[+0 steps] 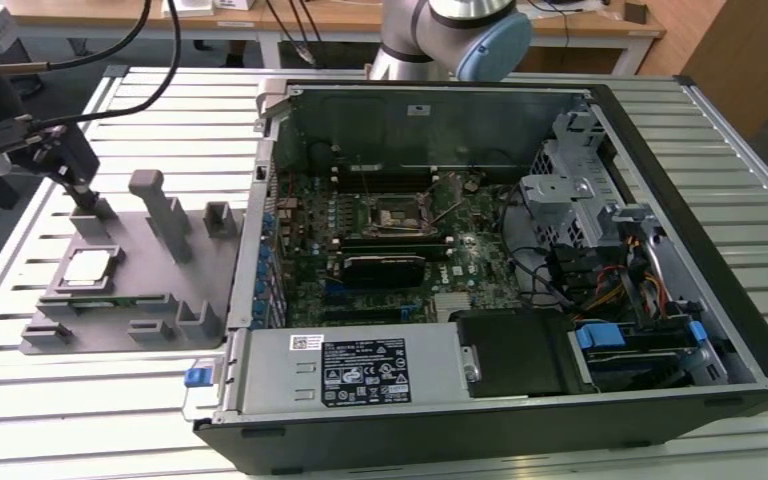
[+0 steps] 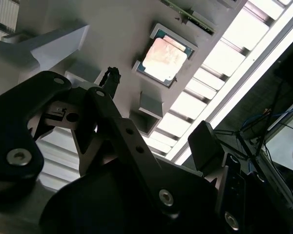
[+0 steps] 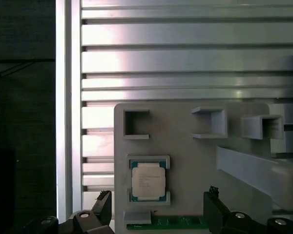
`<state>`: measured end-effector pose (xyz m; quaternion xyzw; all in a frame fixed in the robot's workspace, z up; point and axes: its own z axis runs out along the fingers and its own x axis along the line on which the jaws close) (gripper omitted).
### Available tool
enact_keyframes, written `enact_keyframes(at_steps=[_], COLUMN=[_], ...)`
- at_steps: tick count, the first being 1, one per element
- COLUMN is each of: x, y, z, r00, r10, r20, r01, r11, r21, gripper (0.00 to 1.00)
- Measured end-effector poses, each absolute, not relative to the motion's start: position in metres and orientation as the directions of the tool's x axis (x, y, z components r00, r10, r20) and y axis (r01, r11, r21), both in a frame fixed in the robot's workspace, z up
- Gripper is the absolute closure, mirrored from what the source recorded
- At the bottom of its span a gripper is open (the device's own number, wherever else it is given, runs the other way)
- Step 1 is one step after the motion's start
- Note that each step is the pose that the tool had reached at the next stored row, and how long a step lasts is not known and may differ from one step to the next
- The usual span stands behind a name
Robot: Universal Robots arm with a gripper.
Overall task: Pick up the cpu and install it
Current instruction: 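Pick up the cpu and move it towards the insertion slot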
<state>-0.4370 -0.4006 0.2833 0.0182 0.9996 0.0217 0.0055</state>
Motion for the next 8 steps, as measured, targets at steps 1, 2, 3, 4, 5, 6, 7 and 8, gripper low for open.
enact_keyframes(at_steps=[1, 2, 3, 4, 5, 6, 7, 8], x=[-0.437, -0.437, -0.437, -0.437, -0.437, -0.4371, -0.4371, -0.4371], y=[-0.4006, -0.4006, -0.4006, -0.4006, -0.4006, -0.4006, -0.4006, -0.4006], z=[0.2826, 0.2817, 0.281, 0.2801, 0.2792, 0.2783, 0.2773, 0.2762], r00=[-0.999, -0.999, -0.999, -0.999, -0.999, -0.999, -0.999, -0.999], r10=[0.037, 0.037, 0.036, 0.036, 0.036, 0.035, 0.035, 0.034], r20=[-0.01, -0.01, -0.01, -0.01, -0.01, -0.01, -0.01, -0.01], r01=[0.036, 0.036, 0.036, 0.036, 0.035, 0.035, 0.034, 0.034], r11=[0.998, 0.998, 0.998, 0.998, 0.998, 0.998, 0.998, 0.998], r21=[0.044, 0.044, 0.044, 0.044, 0.044, 0.043, 0.043, 0.043], gripper=[0.17, 0.17, 0.17, 0.17, 0.17, 0.17, 0.17, 0.17])
